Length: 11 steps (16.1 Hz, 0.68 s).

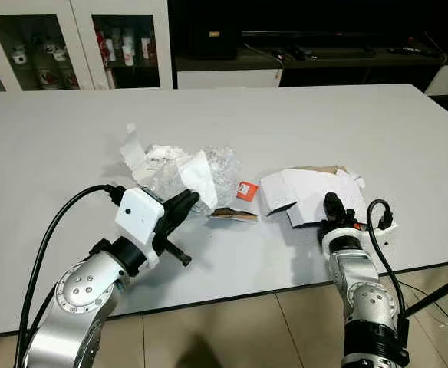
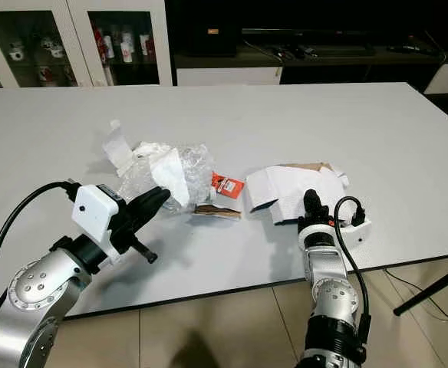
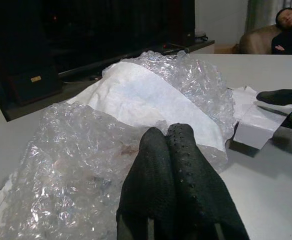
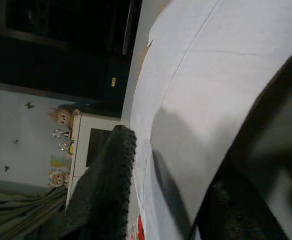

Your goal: Picking trash to rubbish bin

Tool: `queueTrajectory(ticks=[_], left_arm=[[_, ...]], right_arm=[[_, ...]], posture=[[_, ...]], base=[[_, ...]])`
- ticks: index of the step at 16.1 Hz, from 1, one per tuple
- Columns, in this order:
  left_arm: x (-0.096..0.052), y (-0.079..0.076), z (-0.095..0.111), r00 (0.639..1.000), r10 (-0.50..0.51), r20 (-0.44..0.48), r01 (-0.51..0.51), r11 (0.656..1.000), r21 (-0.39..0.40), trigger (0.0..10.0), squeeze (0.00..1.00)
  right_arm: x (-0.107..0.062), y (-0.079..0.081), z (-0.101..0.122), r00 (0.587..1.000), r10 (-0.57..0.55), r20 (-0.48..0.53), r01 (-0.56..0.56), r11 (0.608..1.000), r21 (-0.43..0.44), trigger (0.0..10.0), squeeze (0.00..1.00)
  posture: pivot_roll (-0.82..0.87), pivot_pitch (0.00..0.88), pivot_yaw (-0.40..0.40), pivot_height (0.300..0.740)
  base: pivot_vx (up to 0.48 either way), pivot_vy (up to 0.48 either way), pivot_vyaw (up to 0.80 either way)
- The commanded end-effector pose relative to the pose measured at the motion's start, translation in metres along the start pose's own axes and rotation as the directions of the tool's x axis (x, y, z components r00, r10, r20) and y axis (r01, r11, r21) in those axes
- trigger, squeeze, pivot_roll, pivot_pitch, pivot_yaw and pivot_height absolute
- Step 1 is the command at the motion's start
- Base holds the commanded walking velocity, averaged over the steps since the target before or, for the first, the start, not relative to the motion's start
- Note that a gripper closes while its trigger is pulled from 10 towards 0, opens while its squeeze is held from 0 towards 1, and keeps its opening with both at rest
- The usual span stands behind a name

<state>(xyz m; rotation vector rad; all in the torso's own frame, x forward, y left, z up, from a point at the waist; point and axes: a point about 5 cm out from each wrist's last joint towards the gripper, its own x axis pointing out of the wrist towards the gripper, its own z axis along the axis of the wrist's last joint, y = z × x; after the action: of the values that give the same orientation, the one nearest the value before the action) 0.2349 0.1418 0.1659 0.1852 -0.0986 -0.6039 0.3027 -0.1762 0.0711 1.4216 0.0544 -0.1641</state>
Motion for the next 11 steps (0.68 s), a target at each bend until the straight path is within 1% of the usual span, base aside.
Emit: queueTrajectory(ticks=[1,4,7,9,10,11], left_arm=[[0.003,0.0,0.001,1.0,-0.008,0.006,0.008,1.0,0.011,10.0,0.0],[0.004,0.001,0.002,1.0,-0.005,0.009,0.005,1.0,0.015,10.0,0.0],[0.006,0.006,0.002,1.0,0.027,0.015,-0.027,0.999,0.031,10.0,0.0],[0.007,0.011,0.001,0.996,0.083,0.016,-0.083,0.996,0.039,10.0,0.0],[0.008,0.015,0.003,0.993,0.117,0.016,-0.118,0.993,0.023,10.0,0.0],[0.008,0.018,0.003,0.99,0.143,0.01,-0.143,0.989,0.026,10.0,0.0]], right_arm=[[0.002,0.004,-0.007,1.0,0.015,0.009,-0.015,0.998,0.055,0.0,0.0],[0.003,0.007,-0.007,0.999,0.03,0.013,-0.031,0.998,0.062,0.0,0.0],[0.006,0.023,-0.006,0.995,0.101,0.022,-0.102,0.993,0.06,0.0,0.0],[0.007,0.027,-0.005,0.993,0.115,0.033,-0.118,0.99,0.072,0.0,0.0],[0.007,0.034,-0.003,0.99,0.132,0.039,-0.135,0.989,0.069,0.0,0.0],[0.007,0.039,-0.002,0.988,0.151,0.04,-0.153,0.986,0.061,0.0,0.0]], posture=[[0.1,0.0,-0.075,0.74],[0.1,0.0,-0.077,0.74],[0.09,0.0,-0.077,0.74],[0.09,0.0,-0.082,0.74],[0.09,0.0,-0.083,0.74],[0.09,0.0,-0.078,0.74]], base=[[0.0,0.0,0.0],[0.0,0.0,0.0],[0.0,0.0,0.0],[0.0,0.0,0.0],[0.0,0.0,0.0],[0.0,0.0,0.0]])
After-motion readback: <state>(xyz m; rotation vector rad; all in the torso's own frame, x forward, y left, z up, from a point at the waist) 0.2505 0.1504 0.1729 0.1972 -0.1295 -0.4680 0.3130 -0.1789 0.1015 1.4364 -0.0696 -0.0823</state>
